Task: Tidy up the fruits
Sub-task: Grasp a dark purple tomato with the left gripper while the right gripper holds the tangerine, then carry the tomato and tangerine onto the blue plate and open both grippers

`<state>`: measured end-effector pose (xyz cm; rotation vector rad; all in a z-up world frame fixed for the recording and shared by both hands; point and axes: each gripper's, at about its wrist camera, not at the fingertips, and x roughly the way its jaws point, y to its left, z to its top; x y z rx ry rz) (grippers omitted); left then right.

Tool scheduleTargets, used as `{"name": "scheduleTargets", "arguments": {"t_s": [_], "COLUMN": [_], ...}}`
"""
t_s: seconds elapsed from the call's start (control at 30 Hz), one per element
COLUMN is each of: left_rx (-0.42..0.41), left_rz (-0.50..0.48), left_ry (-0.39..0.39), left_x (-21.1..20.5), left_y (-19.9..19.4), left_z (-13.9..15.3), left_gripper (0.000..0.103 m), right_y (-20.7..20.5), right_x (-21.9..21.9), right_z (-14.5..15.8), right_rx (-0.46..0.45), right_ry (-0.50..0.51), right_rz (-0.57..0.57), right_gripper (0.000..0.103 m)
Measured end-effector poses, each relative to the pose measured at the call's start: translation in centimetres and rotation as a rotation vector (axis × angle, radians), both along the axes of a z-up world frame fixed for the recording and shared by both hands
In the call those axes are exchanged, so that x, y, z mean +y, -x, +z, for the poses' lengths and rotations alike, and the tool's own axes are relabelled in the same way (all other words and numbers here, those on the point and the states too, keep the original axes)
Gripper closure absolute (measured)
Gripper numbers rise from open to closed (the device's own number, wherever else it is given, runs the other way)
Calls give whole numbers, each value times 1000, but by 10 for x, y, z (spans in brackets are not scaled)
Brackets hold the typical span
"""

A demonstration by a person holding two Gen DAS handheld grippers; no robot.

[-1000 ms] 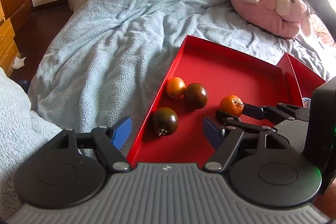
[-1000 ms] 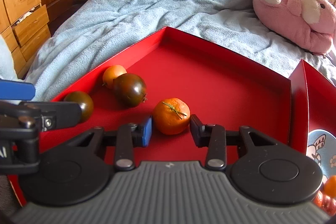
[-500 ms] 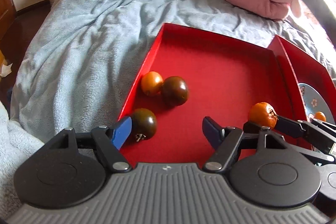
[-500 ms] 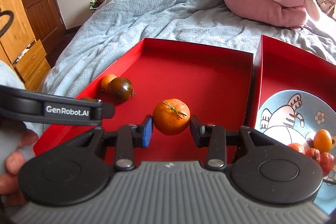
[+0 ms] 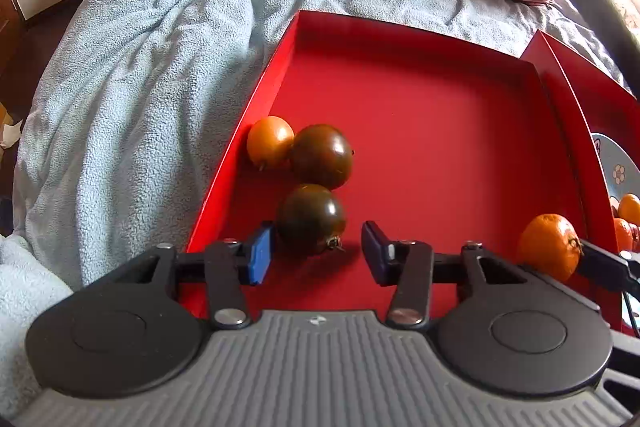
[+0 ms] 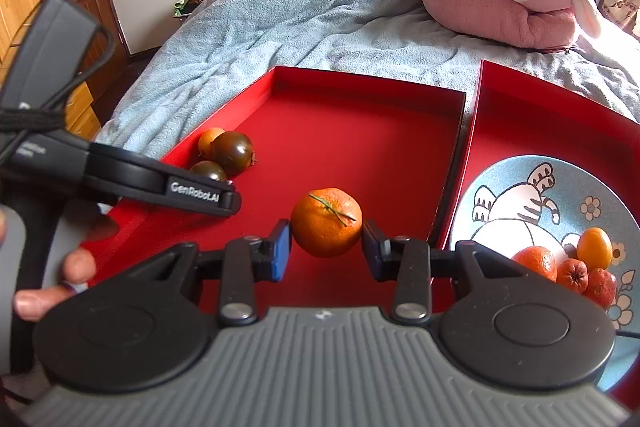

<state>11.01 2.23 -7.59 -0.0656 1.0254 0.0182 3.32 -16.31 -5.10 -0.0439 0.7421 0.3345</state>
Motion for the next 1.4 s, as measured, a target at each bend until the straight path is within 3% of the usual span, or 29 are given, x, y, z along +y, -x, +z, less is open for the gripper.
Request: {"name": "scheduleTargets", "arguments": {"t_s": [0.17, 0.63, 1.4], "left_rx": [-12, -34, -131], "left_rz": [2, -14, -61], "left_ry": [-3, -19, -61], "left_x": [1, -2, -12], "left_y": [-1, 13, 65], "left_z": [-1, 5, 42], "left_gripper": [61, 62, 62], "right_y": [4, 16, 78], "right_x": [-4, -3, -6], "right_z": [4, 6, 36], "right_rx": [-9, -20, -103], "right_ry": [2, 28, 47], "right_rz": [-4, 24, 57], "right_gripper": [62, 62, 62]}}
